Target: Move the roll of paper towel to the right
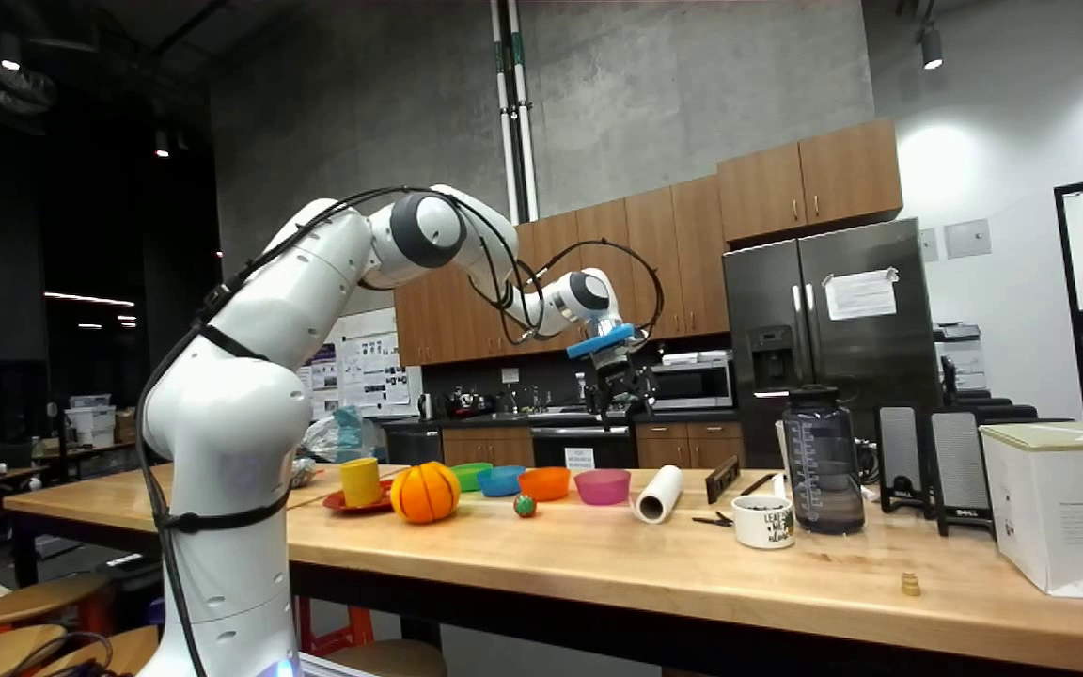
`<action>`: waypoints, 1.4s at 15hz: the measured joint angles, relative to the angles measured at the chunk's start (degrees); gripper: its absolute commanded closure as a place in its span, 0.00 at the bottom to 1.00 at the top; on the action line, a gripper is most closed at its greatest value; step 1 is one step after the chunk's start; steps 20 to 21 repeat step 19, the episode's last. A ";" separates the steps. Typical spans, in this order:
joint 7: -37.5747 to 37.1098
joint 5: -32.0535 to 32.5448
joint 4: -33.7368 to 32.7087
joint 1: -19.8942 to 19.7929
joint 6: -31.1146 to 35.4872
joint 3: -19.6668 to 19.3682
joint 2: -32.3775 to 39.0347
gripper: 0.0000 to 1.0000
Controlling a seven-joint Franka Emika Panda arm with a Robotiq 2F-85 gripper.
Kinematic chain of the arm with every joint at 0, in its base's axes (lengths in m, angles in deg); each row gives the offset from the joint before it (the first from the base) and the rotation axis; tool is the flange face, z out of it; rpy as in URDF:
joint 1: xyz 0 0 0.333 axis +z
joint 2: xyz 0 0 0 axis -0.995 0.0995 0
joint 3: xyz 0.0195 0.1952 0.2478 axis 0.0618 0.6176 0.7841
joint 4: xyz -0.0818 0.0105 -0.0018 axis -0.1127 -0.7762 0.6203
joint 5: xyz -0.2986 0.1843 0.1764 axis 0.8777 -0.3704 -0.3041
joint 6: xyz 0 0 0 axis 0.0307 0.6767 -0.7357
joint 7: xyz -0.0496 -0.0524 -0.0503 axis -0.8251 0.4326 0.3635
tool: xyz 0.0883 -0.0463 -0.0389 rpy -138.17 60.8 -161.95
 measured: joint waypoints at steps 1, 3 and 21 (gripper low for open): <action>0.33 -0.15 2.81 0.00 1.34 0.00 -1.49 0.00; 1.04 -0.55 8.38 0.00 4.09 0.05 -4.47 0.00; -2.13 -10.70 54.37 6.55 14.41 3.25 -37.96 0.00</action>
